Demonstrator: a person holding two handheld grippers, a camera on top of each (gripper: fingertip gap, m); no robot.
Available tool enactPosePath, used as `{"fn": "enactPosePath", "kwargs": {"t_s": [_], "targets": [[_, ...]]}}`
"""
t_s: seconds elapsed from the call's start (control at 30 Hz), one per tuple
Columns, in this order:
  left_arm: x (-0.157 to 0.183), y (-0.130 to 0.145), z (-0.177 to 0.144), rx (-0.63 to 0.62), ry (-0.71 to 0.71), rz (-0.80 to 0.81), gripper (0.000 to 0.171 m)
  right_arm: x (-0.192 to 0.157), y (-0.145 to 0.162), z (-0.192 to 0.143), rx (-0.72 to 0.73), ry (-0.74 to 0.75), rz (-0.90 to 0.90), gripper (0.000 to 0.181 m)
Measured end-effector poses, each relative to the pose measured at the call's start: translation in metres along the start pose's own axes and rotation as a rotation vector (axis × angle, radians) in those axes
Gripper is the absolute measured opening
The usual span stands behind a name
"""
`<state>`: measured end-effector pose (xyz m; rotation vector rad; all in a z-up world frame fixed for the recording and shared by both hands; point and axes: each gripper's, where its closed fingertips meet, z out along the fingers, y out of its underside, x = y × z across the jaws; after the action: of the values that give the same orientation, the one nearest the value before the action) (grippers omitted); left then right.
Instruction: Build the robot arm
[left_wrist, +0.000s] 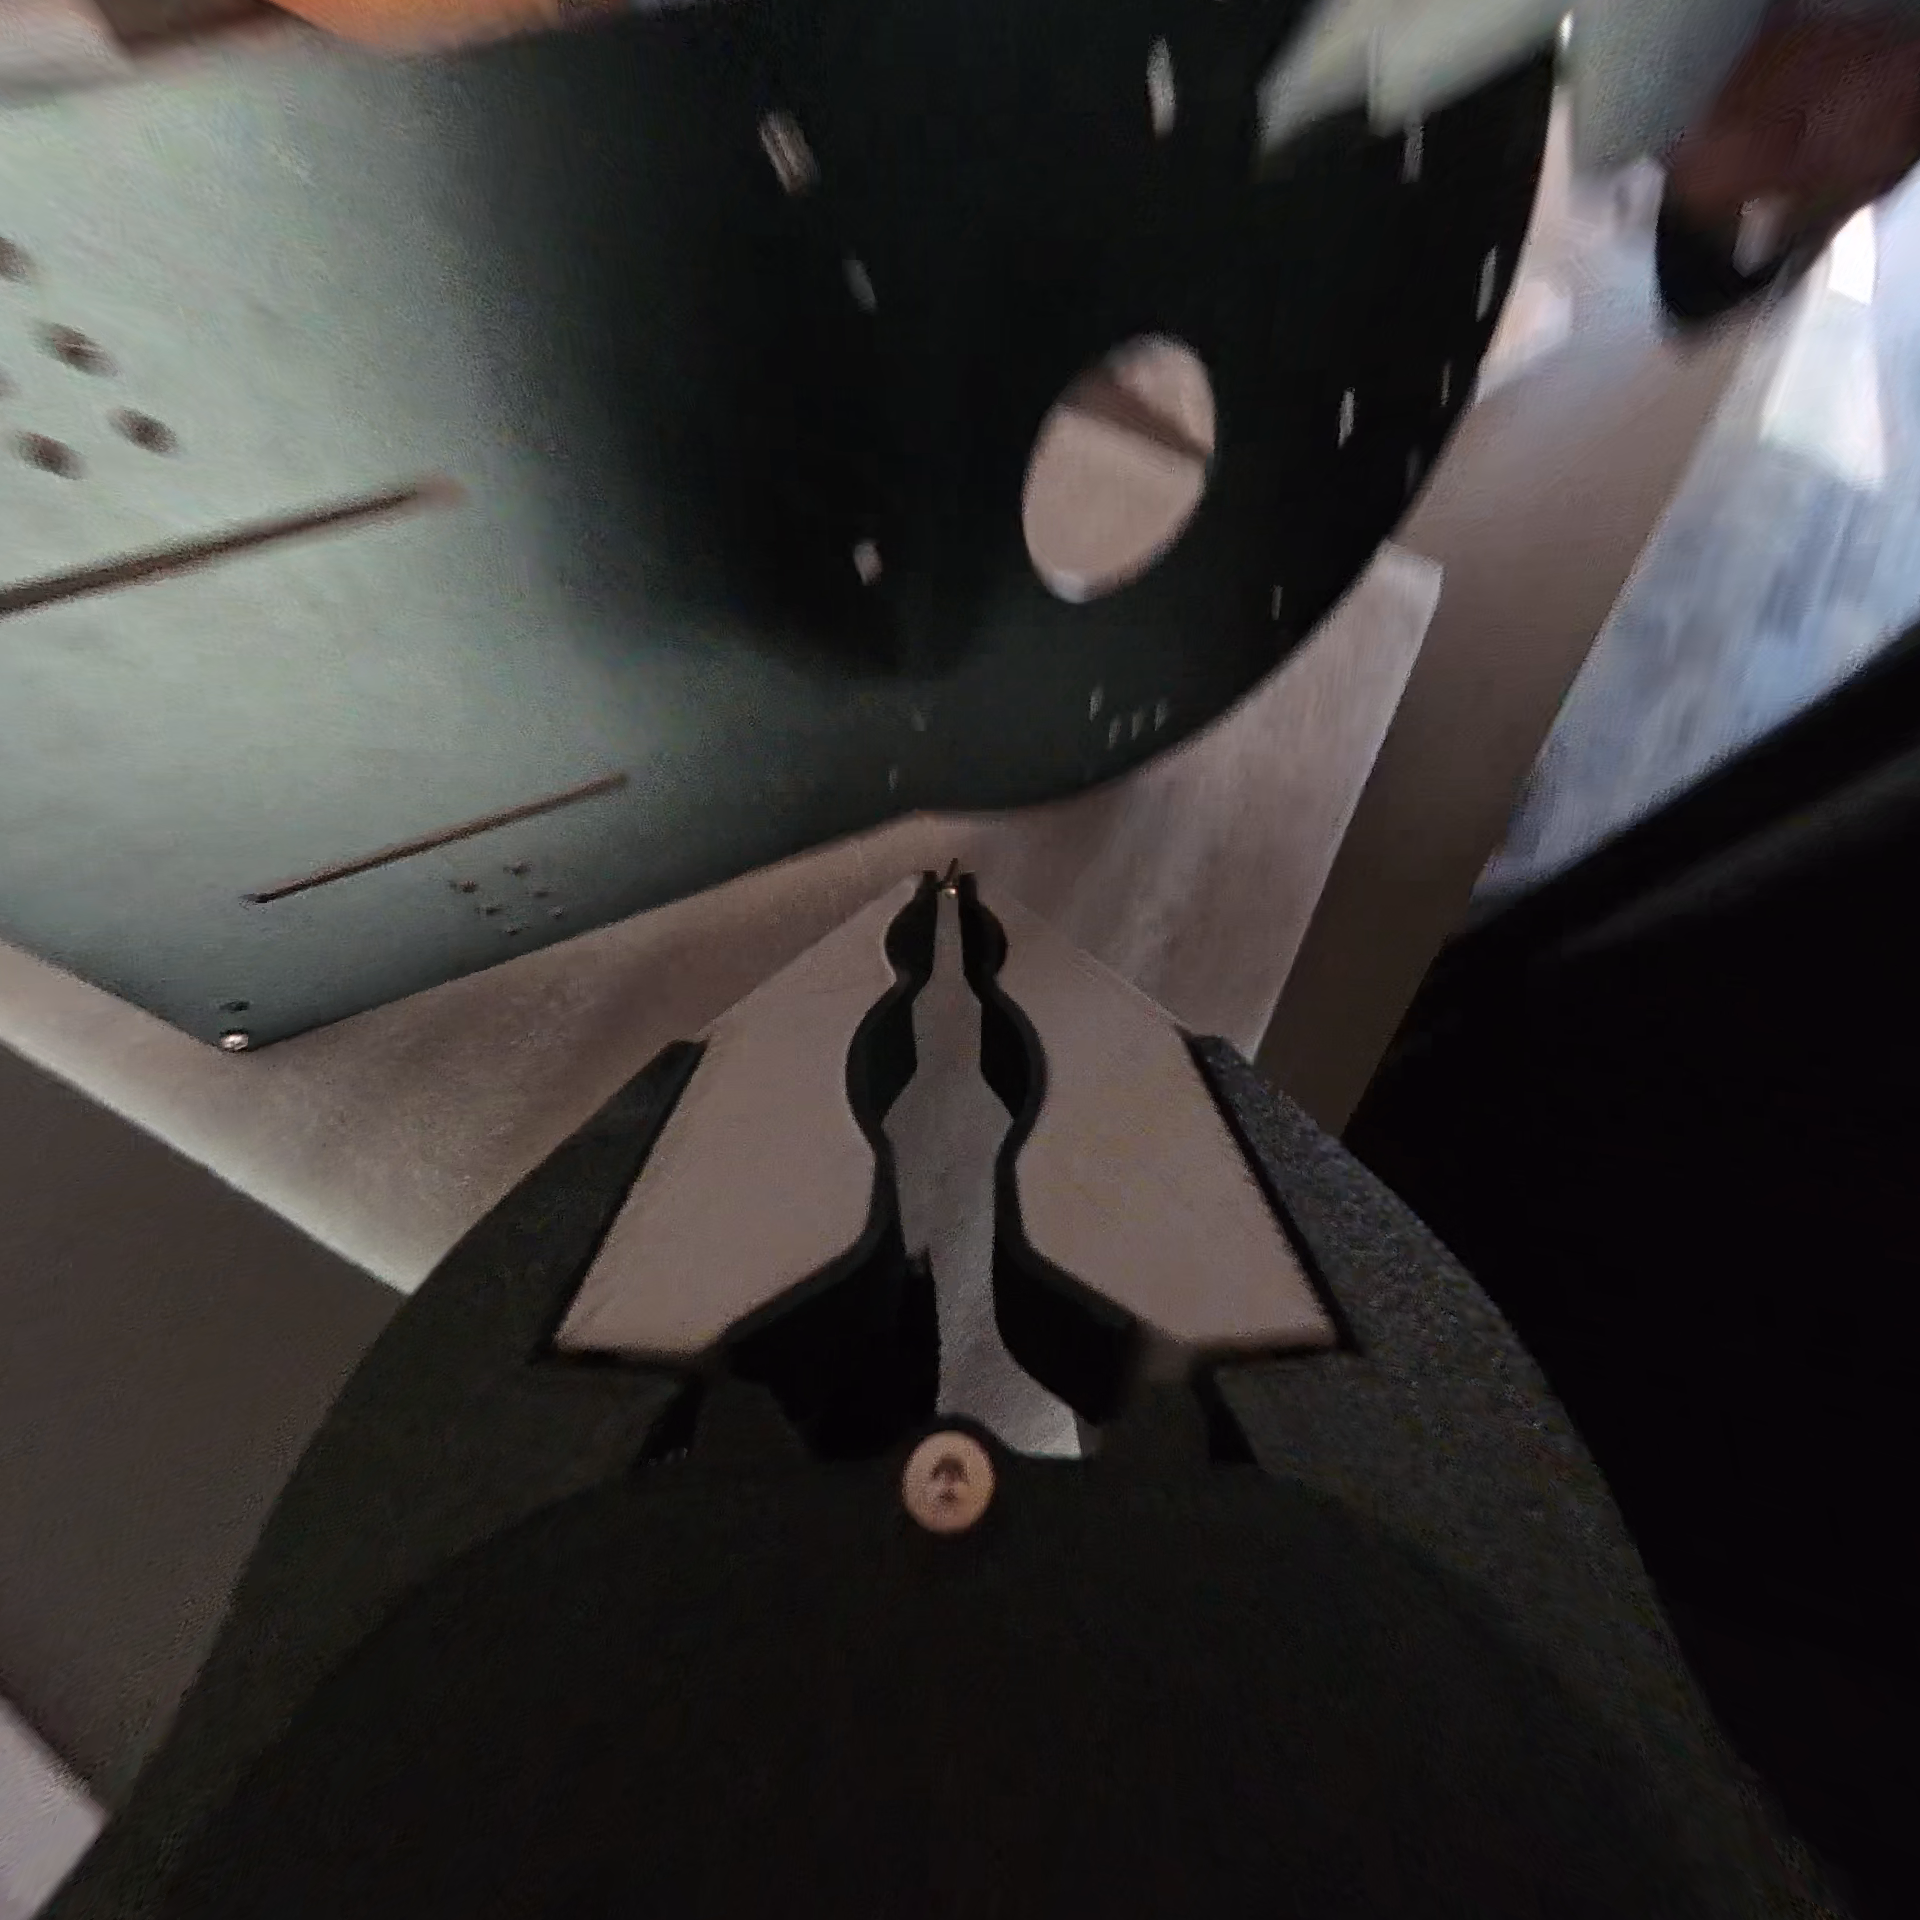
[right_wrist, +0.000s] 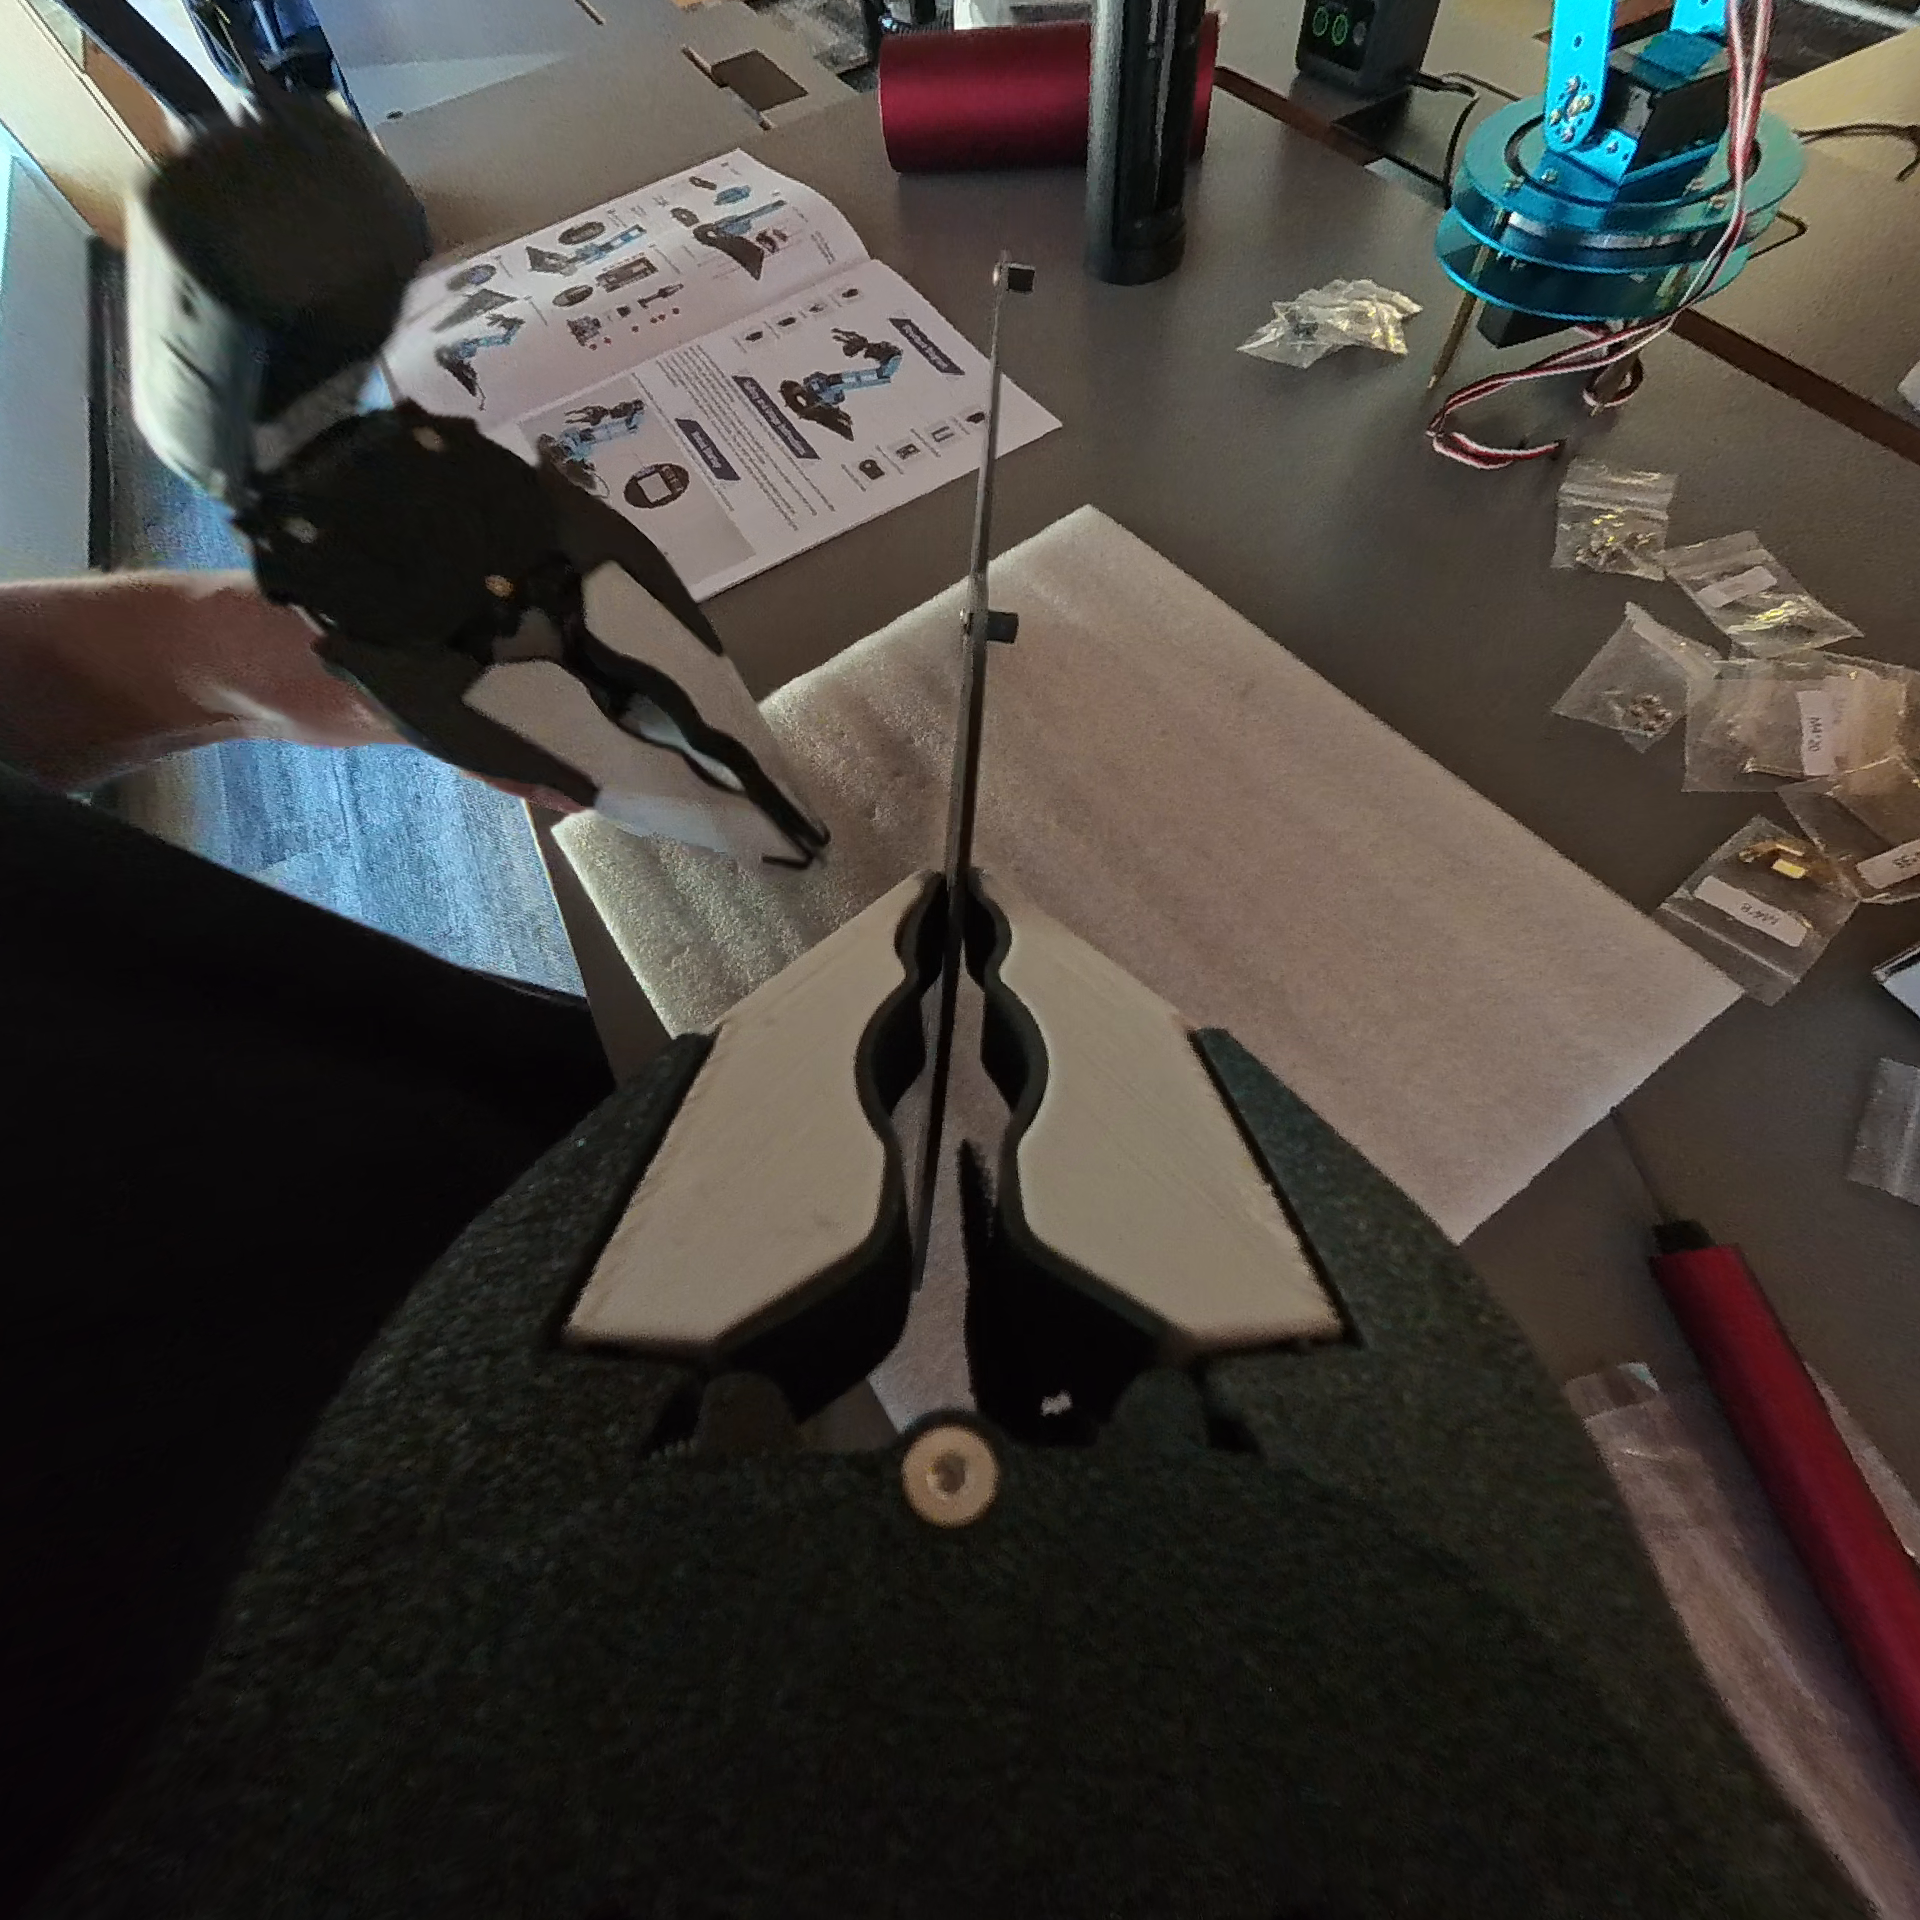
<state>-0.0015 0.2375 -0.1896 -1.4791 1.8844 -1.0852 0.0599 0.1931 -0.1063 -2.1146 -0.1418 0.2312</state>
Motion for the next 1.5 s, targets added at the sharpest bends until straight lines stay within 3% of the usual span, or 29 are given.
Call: {"fn": "enactPosePath", "kwargs": {"t_s": [0.13, 0.33, 0.73, 1.07, 1.17, 1.27, 1.37, 1.5], "targets": [[0.022, -0.067, -0.016, 0.232, 0.048, -0.312, 0.003, -0.001, 0.0, 0.0, 0.013, 0.016, -0.018, 0.001], [0.035, -0.121, -0.013, 0.338, 0.091, -0.516, 0.002, -0.001, 0.0, 0.0, 0.015, 0.013, -0.019, 0.002], [0.021, -0.131, -0.002, 0.332, -0.014, -0.558, 0.0, 0.0, 0.0, 0.0, -0.004, 0.004, -0.043, 0.001], [0.022, -0.131, 0.0, 0.34, -0.124, -0.426, 0.0, 0.001, 0.0, 0.0, -0.006, -0.01, -0.029, 0.001], [0.012, -0.107, -0.003, 0.27, -0.239, -0.338, 0.0, 0.001, 0.0, 0.0, -0.011, -0.01, -0.031, 0.001], [-0.015, -0.042, -0.011, 0.068, -0.415, -0.299, 0.0, 0.001, 0.0, 0.0, -0.014, -0.016, -0.034, 0.001], [-0.036, 0.023, -0.02, -0.119, -0.527, -0.374, 0.0, 0.001, 0.0, 0.0, -0.018, -0.02, -0.043, 0.002], [-0.03, 0.049, -0.017, -0.144, -0.517, -0.503, 0.0, 0.002, 0.0, 0.0, -0.024, -0.027, -0.053, 0.003]]}}
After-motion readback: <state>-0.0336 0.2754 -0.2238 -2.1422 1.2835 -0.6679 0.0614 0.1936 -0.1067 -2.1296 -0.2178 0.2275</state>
